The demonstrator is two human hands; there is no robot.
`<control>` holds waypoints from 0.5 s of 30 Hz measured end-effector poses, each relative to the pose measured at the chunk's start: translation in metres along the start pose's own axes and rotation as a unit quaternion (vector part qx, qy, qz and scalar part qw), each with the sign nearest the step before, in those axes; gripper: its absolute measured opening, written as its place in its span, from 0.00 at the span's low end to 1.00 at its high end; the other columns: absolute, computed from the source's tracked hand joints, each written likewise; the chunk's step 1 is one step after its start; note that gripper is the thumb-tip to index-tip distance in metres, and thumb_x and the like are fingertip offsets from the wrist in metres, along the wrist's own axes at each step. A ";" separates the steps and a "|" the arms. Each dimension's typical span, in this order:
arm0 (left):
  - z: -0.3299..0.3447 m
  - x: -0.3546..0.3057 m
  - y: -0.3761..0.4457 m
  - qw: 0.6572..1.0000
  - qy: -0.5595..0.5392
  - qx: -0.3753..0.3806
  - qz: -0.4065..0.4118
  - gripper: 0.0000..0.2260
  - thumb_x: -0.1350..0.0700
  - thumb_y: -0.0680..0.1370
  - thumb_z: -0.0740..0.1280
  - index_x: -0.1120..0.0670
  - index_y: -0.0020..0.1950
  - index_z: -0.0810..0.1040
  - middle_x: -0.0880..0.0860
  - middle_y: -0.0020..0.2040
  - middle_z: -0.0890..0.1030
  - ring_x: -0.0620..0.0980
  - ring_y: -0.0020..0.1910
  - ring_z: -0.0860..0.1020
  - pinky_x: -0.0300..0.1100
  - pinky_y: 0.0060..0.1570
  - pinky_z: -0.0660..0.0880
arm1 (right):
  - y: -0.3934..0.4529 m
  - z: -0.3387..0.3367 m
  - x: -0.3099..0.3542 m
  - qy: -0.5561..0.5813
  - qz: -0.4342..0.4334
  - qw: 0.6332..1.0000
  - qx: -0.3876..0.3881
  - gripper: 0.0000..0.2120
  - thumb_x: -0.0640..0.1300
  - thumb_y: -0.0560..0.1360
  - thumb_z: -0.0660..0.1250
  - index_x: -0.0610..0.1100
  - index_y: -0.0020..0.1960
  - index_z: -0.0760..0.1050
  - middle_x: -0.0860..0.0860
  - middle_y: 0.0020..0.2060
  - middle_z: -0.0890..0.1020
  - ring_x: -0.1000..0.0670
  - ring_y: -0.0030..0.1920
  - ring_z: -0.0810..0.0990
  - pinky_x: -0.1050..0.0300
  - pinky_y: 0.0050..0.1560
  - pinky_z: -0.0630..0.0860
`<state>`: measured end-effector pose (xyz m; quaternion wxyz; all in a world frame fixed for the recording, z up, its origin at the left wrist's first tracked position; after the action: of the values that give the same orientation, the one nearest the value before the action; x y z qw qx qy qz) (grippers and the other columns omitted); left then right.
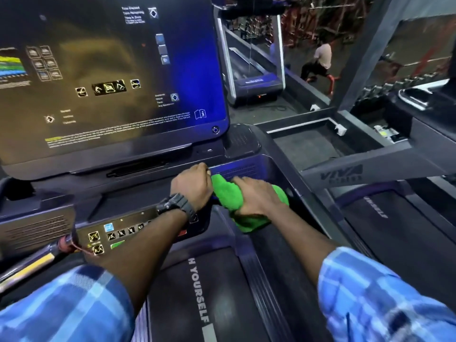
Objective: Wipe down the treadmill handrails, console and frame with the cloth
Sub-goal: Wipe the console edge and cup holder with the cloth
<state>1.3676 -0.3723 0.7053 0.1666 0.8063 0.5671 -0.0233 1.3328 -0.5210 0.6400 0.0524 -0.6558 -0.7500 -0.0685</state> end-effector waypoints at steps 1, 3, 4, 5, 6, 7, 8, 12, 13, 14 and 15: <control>-0.001 0.000 0.003 1.000 0.000 -0.002 -0.005 0.12 0.48 0.79 0.54 0.53 0.49 0.72 0.58 0.49 0.81 0.62 0.49 0.79 0.50 0.45 0.74 | -0.004 0.002 0.007 0.003 -0.010 1.000 -0.014 0.38 0.59 0.60 0.72 0.50 0.67 0.67 0.48 0.57 0.78 0.41 0.54 0.79 0.48 0.51 0.76; 0.001 -0.001 0.014 1.000 -0.013 0.010 0.000 0.13 0.47 0.79 0.55 0.54 0.48 0.73 0.59 0.48 0.81 0.63 0.48 0.79 0.50 0.45 0.74 | -0.023 0.007 0.005 -0.006 -0.027 0.998 -0.052 0.40 0.54 0.60 0.70 0.50 0.71 0.65 0.49 0.63 0.75 0.43 0.57 0.76 0.49 0.58 0.74; 0.003 0.001 0.019 1.000 -0.023 0.021 -0.001 0.13 0.47 0.79 0.54 0.54 0.48 0.72 0.60 0.49 0.81 0.63 0.49 0.79 0.50 0.45 0.74 | -0.031 0.009 -0.003 0.005 -0.039 0.997 -0.063 0.40 0.50 0.60 0.68 0.50 0.72 0.64 0.49 0.65 0.74 0.44 0.59 0.75 0.50 0.61 0.72; 0.006 0.003 0.023 0.999 -0.041 0.031 0.001 0.13 0.47 0.79 0.54 0.54 0.48 0.72 0.60 0.50 0.81 0.63 0.49 0.79 0.50 0.46 0.73 | -0.038 0.007 -0.015 0.037 -0.040 0.997 -0.060 0.40 0.48 0.60 0.66 0.50 0.72 0.66 0.49 0.66 0.74 0.45 0.61 0.74 0.50 0.63 0.71; 0.011 0.005 0.029 0.997 -0.067 0.044 0.003 0.13 0.47 0.80 0.54 0.54 0.49 0.72 0.60 0.51 0.81 0.63 0.51 0.78 0.50 0.47 0.73 | -0.039 0.003 -0.030 0.077 -0.020 0.996 -0.051 0.38 0.47 0.60 0.64 0.50 0.71 0.68 0.48 0.65 0.75 0.45 0.62 0.74 0.52 0.64 0.70; 0.016 0.008 0.035 0.993 -0.105 0.058 -0.005 0.14 0.47 0.80 0.54 0.55 0.50 0.72 0.61 0.53 0.80 0.63 0.52 0.78 0.50 0.48 0.72 | -0.036 -0.003 -0.043 0.118 0.021 0.992 -0.032 0.35 0.48 0.61 0.63 0.48 0.69 0.70 0.47 0.64 0.77 0.44 0.62 0.75 0.52 0.63 0.70; 0.021 0.011 0.039 0.986 -0.150 0.071 -0.022 0.14 0.47 0.80 0.54 0.56 0.52 0.72 0.61 0.54 0.80 0.63 0.53 0.77 0.50 0.49 0.72 | -0.031 -0.007 -0.053 0.152 0.063 0.986 -0.007 0.32 0.50 0.63 0.62 0.47 0.67 0.73 0.46 0.62 0.79 0.43 0.61 0.76 0.53 0.61 0.70; 0.032 0.014 0.046 0.943 -0.308 0.084 -0.089 0.16 0.48 0.82 0.53 0.60 0.55 0.73 0.63 0.57 0.78 0.61 0.57 0.75 0.47 0.52 0.68 | -0.001 -0.011 -0.076 0.224 0.257 0.940 -0.029 0.20 0.54 0.70 0.64 0.48 0.60 0.71 0.41 0.57 0.80 0.38 0.58 0.78 0.49 0.54 0.72; 0.033 0.017 0.045 0.934 -0.335 0.071 -0.100 0.16 0.49 0.82 0.53 0.60 0.55 0.73 0.62 0.57 0.78 0.60 0.57 0.75 0.45 0.50 0.67 | 0.005 -0.013 -0.080 0.248 0.308 0.915 -0.077 0.19 0.50 0.71 0.66 0.47 0.61 0.69 0.40 0.57 0.79 0.38 0.58 0.78 0.48 0.54 0.72; 0.033 0.022 0.045 0.926 -0.356 0.054 -0.115 0.16 0.49 0.82 0.53 0.59 0.55 0.73 0.61 0.56 0.79 0.59 0.56 0.75 0.43 0.49 0.65 | 0.014 -0.017 -0.079 0.256 0.332 0.900 -0.123 0.20 0.46 0.71 0.68 0.47 0.61 0.67 0.39 0.57 0.78 0.37 0.57 0.77 0.48 0.53 0.72; 0.033 0.028 0.045 0.918 -0.372 0.038 -0.133 0.17 0.48 0.82 0.53 0.59 0.54 0.74 0.60 0.54 0.79 0.59 0.55 0.76 0.43 0.48 0.65 | 0.024 -0.021 -0.073 0.241 0.331 0.900 -0.152 0.21 0.43 0.71 0.68 0.46 0.61 0.67 0.39 0.57 0.76 0.36 0.56 0.77 0.48 0.53 0.72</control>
<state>1.4238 -0.3701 0.6782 0.3305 0.6622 0.5647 -0.3652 1.3660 -0.5926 0.6488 0.1506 -0.8298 -0.4347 -0.3160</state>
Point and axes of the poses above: each hand's wrist, its own y-axis towards the middle knuckle, its own z-axis out of the palm, x = y × z, the point moved 8 cm from there along y, towards the middle knuckle
